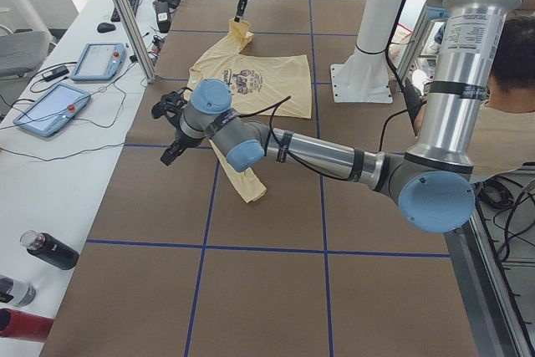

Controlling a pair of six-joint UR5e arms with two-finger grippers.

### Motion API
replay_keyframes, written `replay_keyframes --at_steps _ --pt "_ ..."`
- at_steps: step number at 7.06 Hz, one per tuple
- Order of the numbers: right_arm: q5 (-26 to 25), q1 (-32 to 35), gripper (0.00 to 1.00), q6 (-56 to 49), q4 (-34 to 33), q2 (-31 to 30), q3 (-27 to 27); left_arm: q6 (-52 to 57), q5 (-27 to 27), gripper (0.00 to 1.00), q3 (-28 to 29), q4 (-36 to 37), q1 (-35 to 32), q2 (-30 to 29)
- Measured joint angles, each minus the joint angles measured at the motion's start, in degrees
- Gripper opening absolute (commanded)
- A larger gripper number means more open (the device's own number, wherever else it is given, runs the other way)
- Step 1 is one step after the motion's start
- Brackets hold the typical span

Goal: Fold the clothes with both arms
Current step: 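Carry the grasped sleeve across the shirt body toward the left gripper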

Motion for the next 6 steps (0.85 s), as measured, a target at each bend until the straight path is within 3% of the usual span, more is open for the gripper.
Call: replay_keyframes --at_steps 2,3,5,6 --pt "-8.42 -5.38 0.0 5.8 4.46 16.5 -20.47 -0.07 -0.01 1.0 0.03 0.0 0.0 0.09" --pt "-10.13 -6.55 0.0 8.12 8.15 24.35 -31.38 -0.07 -0.01 1.0 0.07 0.0 0.0 0.11" --pt "-11.97 -8.04 0.0 9.81 12.16 33.95 -43.28 -0.17 0.03 1.0 0.06 0.0 0.0 0.12" --pt "-13.63 -9.29 0.08 10.88 14.59 37.57 -48.04 -0.18 0.01 1.0 0.04 0.0 0.0 0.14"
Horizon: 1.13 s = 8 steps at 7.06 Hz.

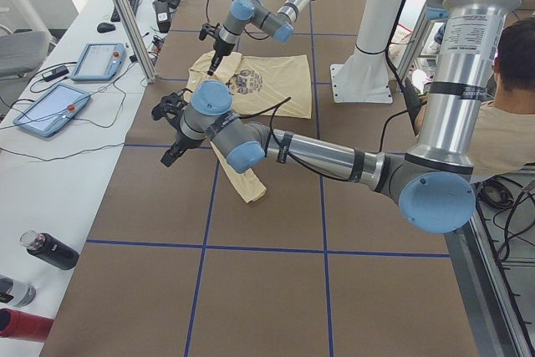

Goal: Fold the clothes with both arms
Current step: 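Carry the grasped sleeve across the shirt body toward the left gripper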

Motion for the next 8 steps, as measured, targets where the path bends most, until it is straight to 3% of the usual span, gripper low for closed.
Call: replay_keyframes --at_steps 1,2,6,8 --pt "-1.95 -1.43 0.49 1.87 2.35 2.23 -3.59 0.03 -0.01 1.0 -0.03 0.0 0.0 0.02" --pt "-3.42 -2.53 0.99 3.86 3.49 3.37 -5.29 0.03 -0.01 1.0 -0.09 0.0 0.0 0.0" --pt "-3.87 -2.92 1.0 7.74 0.81 7.45 -6.13 -0.03 -0.02 1.0 -0.08 0.0 0.0 0.06" --pt "1.76 0.14 1.0 7.67 -6.57 8.87 -4.51 0.11 0.06 1.0 -0.1 -0.31 0.49 0.56"
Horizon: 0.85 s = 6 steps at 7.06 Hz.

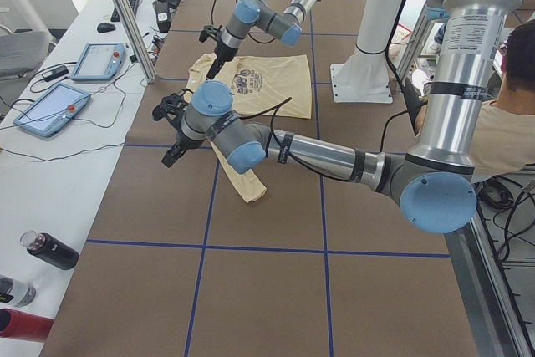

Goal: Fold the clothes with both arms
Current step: 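Carry the grasped sleeve across the shirt body toward the left gripper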

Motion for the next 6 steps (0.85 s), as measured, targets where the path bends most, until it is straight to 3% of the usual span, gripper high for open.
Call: replay_keyframes --at_steps 2,4,6 --pt "9.91 5.47 1.0 -3.05 -10.76 -4.65 9.57 -0.48 0.46 1.0 0.05 -4.64 3.63 3.75" --pt "14.93 9.35 1.0 -9.36 -22.29 -17.07 29.67 -7.81 2.46 1.0 0.11 -15.38 7.98 10.32" --pt "19.77 14.33 1.0 -19.78 -26.15 -34.63 50.64 -19.36 10.88 0.99 0.44 -22.86 16.52 14.28"
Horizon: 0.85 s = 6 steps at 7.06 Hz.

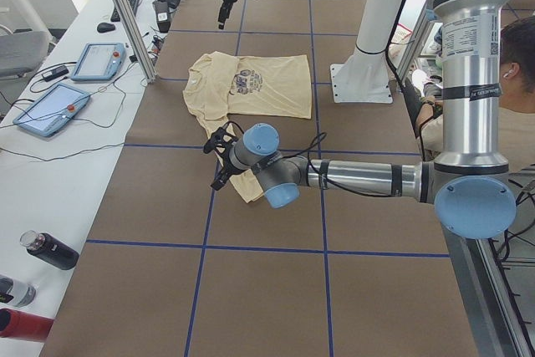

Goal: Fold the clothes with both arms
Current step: 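Release the sleeve and raise the right gripper while the left gripper grasps the other cuff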

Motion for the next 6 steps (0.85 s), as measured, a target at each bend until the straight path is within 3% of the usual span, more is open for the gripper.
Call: replay_keyframes --at_steps 1,2,4,6 --pt "2.8 3.27 1.0 -5.8 -0.37 -8.05 7.66 -3.52 3.3 0.93 1.1 -1.07 3.61 0.57" --pt "5.48 6.43 1.0 -11.03 -0.34 -14.41 12.73 -5.36 5.75 0.8 2.83 -1.78 5.74 0.73" --pt "10.15 11.64 1.0 -19.47 0.05 -23.31 18.21 -12.21 8.91 0.68 6.08 -4.32 8.76 0.78" --pt "12.91 15.15 1.0 -25.15 0.1 -27.58 19.68 -18.59 11.77 0.64 8.41 -7.22 12.18 0.79"
